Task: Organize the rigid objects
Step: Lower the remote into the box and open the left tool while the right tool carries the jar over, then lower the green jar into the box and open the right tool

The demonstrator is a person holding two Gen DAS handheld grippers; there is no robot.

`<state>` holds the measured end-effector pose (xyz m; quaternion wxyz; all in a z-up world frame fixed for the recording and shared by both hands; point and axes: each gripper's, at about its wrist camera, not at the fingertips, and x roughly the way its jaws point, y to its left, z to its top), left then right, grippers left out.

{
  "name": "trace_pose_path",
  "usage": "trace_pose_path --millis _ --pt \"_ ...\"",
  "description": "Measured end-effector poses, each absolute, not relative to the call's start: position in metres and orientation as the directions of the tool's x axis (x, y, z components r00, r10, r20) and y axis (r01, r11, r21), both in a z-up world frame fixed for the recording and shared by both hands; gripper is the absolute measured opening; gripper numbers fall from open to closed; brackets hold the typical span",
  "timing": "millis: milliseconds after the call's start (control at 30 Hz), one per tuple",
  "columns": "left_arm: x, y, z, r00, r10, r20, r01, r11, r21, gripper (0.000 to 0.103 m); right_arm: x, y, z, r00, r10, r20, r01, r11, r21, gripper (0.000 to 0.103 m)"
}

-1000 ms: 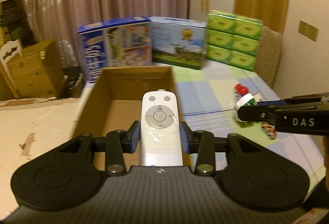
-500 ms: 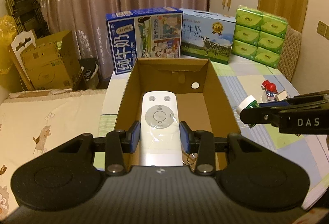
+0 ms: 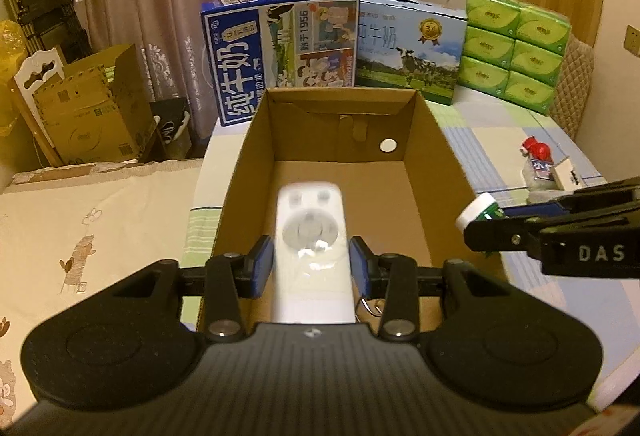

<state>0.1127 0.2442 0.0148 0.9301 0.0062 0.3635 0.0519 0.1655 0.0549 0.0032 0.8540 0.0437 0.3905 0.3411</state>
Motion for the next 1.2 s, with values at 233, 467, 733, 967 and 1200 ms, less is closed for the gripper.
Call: trace_pose_path --millis 233,467,733,967,1200 --pt "0.111 0.248 0.016 0.734 0.109 -0.671 -0.113 0.993 0.038 0.059 0.166 0.057 0.004 0.460 0.616 -0.639 -0.552 0.762 0.338 0.025" --pt "0.108 0.250 0.018 0.734 0.118 -0.669 -0.119 0.992 0.045 0.059 0.164 0.057 0.004 0.458 0.619 -0.638 -0.553 0.760 0.340 0.025" --pt "0.105 0.251 0.020 0.734 0.123 -0.667 -0.125 0.991 0.045 0.059 0.163 0.059 0.005 0.452 0.624 -0.638 -0.559 0.755 0.342 0.025" --pt "0.104 0.254 0.023 0.739 0.128 -0.662 -0.134 0.990 0.042 0.059 0.165 0.059 0.002 0.455 0.628 -0.631 -0.544 0.757 0.362 0.025" --pt "0.101 0.255 0.022 0.740 0.129 -0.660 -0.145 0.989 0.031 0.059 0.170 0.050 0.007 0.477 0.665 -0.574 -0.526 0.739 0.420 0.058"
